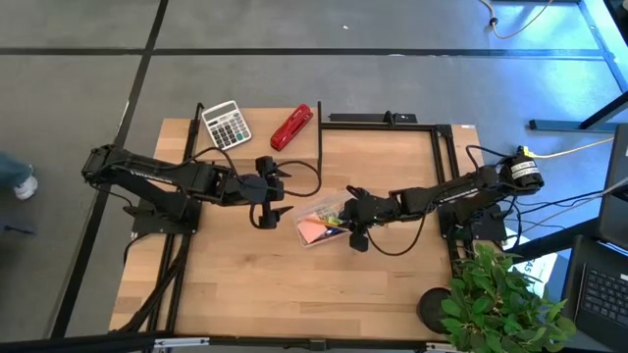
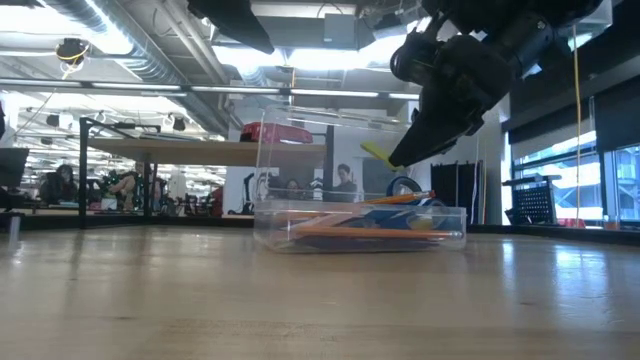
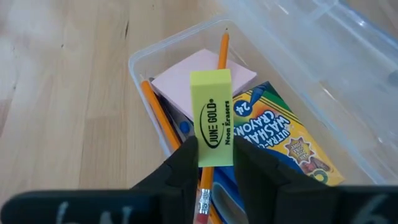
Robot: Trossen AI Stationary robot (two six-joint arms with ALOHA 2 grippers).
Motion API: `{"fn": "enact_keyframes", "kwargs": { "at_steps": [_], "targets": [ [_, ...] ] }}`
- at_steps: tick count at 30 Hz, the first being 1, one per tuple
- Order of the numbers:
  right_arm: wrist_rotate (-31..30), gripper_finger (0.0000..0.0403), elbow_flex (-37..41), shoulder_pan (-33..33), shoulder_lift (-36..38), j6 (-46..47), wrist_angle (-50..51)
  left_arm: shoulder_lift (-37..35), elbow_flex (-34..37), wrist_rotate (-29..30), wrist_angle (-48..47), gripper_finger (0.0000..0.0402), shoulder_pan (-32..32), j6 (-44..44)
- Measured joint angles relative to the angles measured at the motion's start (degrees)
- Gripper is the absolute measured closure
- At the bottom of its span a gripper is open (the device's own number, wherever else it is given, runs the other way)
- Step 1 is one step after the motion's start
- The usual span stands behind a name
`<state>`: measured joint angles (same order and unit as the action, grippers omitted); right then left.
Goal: Pack school essentials
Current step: Put the yellow eraser into the transparent supply box, then adjust the orange pencil in the transparent supply box
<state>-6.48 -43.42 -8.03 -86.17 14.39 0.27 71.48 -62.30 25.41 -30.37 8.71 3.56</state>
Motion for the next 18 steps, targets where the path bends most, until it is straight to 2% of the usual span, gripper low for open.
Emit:
{"fn": "enact_keyframes", "kwargs": {
  "at_steps": [12, 18],
  "targets": [
    [0.0, 0.0235, 0.0, 0.0, 0.0, -1.4, 0.0, 0.0, 0.0, 0.0, 0.0, 0.0008, 0.0, 0.0],
    [0.7, 0.0230, 0.0, 0.0, 0.0, 0.4, 0.0, 0.0, 0.0, 0.0, 0.0, 0.0008, 0.0, 0.0]
  ]
}}
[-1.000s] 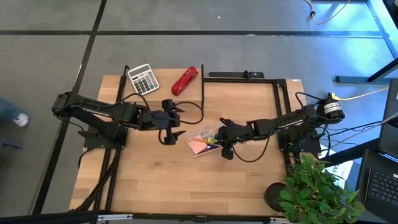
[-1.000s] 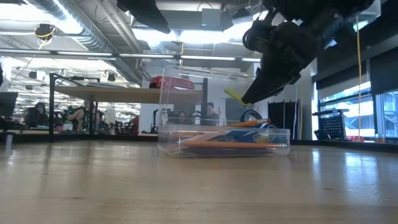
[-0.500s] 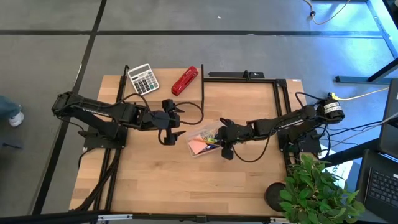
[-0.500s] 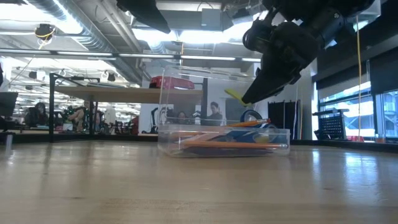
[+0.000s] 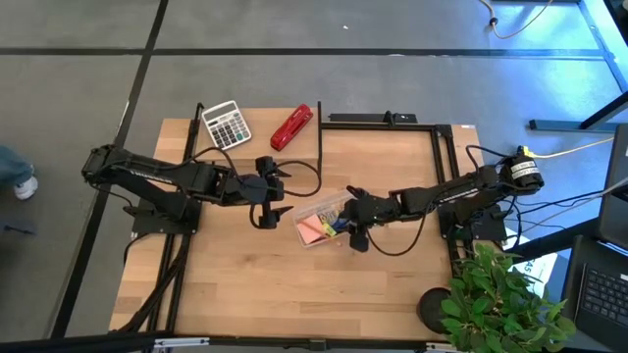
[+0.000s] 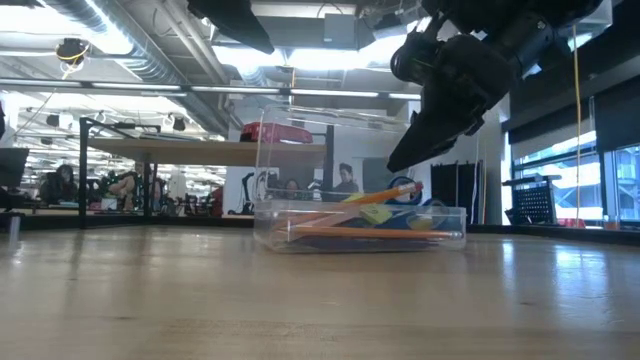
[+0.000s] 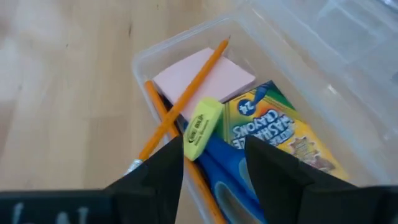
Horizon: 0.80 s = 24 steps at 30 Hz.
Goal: Pack school essentials
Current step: Adjust the orange pencil in the transparent supply box
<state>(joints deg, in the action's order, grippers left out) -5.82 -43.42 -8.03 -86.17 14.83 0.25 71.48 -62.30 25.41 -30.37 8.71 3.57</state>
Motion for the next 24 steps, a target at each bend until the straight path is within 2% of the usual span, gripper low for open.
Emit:
{"fn": "enact_keyframes", "kwargs": {
  "at_steps": [6, 11, 24],
  "targets": [
    [8.9, 0.0241, 0.0, -0.2, 0.0, 3.1, -0.7, 0.0, 0.0, 0.0, 0.0, 0.0008, 0.0, 0.0],
    [16.5, 0.0246, 0.0, -2.9, 0.0, 4.6, -2.3, 0.0, 0.0, 0.0, 0.0, 0.0008, 0.0, 0.0],
    [16.9, 0.0247, 0.0, -10.3, 0.0, 7.6, -6.8, 0.0, 0.0, 0.0, 0.0, 0.0008, 0.0, 0.0]
  ]
}}
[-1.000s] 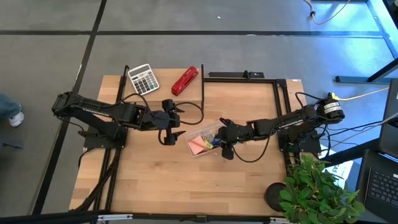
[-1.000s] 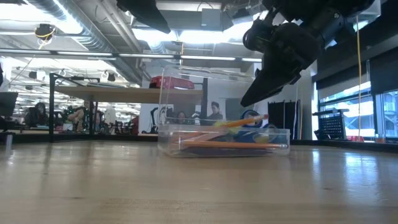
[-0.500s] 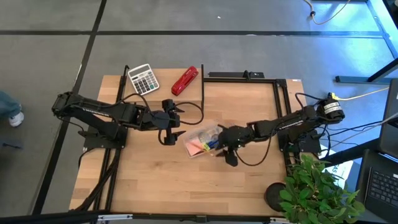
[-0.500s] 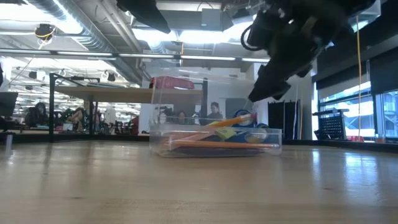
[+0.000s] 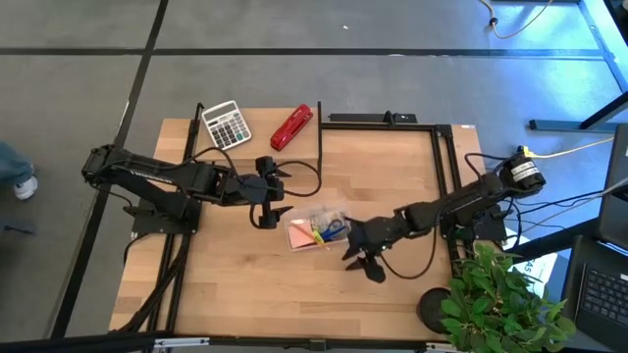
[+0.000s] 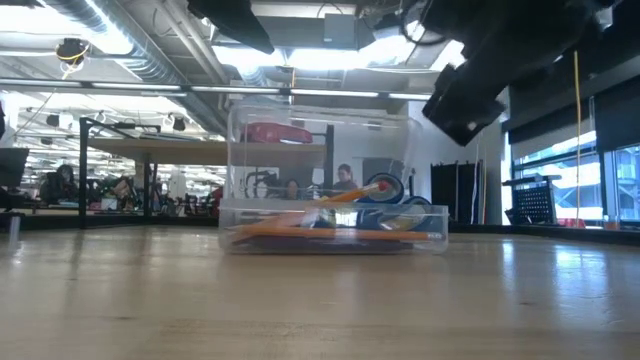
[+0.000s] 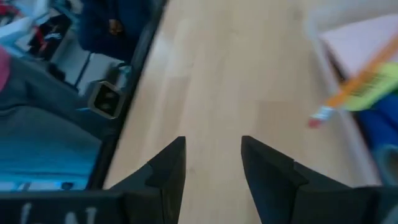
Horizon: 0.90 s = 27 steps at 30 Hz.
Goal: Pack school essentials
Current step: Adjust the orange pencil in the transparent supply box
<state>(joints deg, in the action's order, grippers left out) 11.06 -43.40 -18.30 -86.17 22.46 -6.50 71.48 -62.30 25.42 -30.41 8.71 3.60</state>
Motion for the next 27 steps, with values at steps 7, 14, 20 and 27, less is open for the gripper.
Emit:
{"fn": "enact_keyframes", "kwargs": {
  "at_steps": [7, 14, 20, 27],
  "targets": [
    [-10.1, 0.0247, -1.5, -4.7, 0.0, -0.9, -0.1, 0.0, 0.0, 0.0, -0.1, 0.0008, 0.0, 0.0],
    [-16.5, 0.0247, -1.3, -6.0, -5.3, -1.1, -2.6, 0.0, 0.0, 0.0, -0.6, 0.0008, 0.0, 0.0],
    [-16.6, 0.0247, -2.1, -6.0, -12.1, -1.8, -10.7, 0.0, 0.0, 0.0, -0.6, 0.0008, 0.0, -0.1],
    [-21.9, 0.0247, -6.3, -6.0, -18.7, -1.9, -10.9, 0.0, 0.0, -8.1, -2.0, 0.0008, 0.0, 0.0]
  ]
}}
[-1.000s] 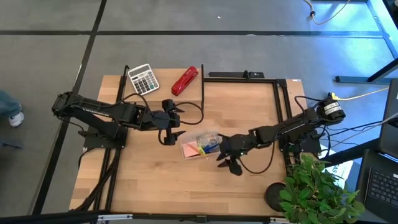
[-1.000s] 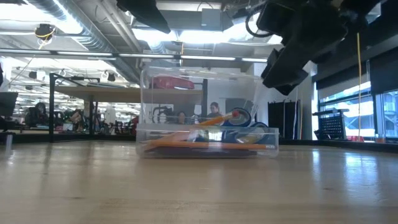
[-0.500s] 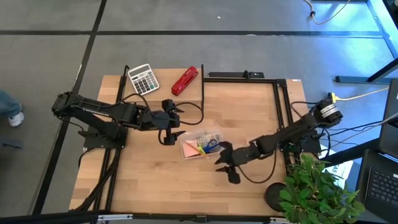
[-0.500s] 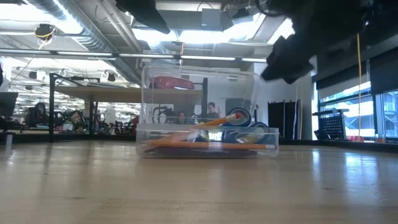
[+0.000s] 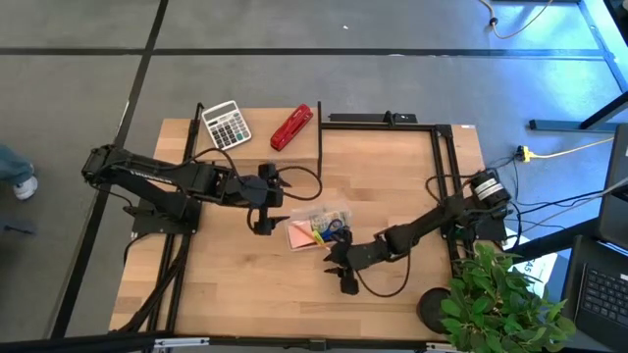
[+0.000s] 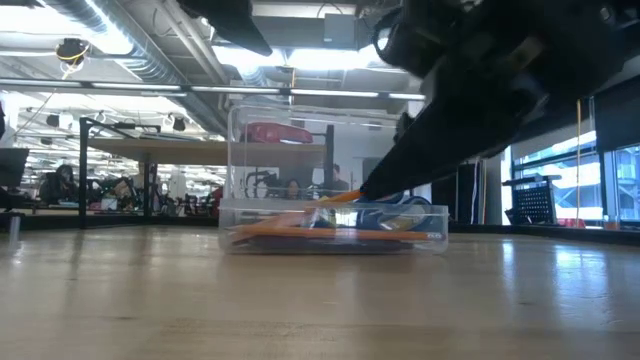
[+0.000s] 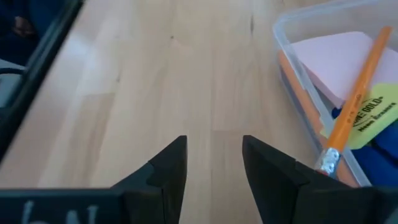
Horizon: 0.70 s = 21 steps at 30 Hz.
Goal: Pack school essentials
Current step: Adjust the orange pencil in the transparent supply box
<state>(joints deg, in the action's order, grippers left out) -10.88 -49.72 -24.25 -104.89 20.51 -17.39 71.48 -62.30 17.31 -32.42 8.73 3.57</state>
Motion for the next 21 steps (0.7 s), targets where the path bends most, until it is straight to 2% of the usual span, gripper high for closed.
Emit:
{"fn": "enact_keyframes", "kwargs": {
  "at_steps": [3, 7, 11, 16, 21],
  "targets": [
    [-0.7, 0.0247, -1.4, 0.1, -1.7, 0.3, 0.1, 0.0, 0.0, -2.9, -0.6, 0.0008, 0.0, -0.3],
    [-3.5, 0.0247, -2.5, 0.1, -2.0, 3.3, 0.9, 0.0, 0.0, -3.4, -0.8, 0.0008, 0.0, -0.3],
    [-7.2, 0.0247, -3.9, 0.1, -1.3, 5.4, 6.8, 0.0, 0.0, -3.4, -1.0, 0.0008, 0.0, -0.3],
    [-7.5, 0.0247, -7.5, 0.1, -1.3, 7.7, 15.6, 0.0, 0.0, -3.3, -1.5, 0.0008, 0.0, -0.3],
    [-7.7, 0.0247, -12.4, 0.1, -1.3, 6.2, 25.6, 0.0, 0.0, -3.3, -1.5, 0.0008, 0.0, -0.3]
  ]
}}
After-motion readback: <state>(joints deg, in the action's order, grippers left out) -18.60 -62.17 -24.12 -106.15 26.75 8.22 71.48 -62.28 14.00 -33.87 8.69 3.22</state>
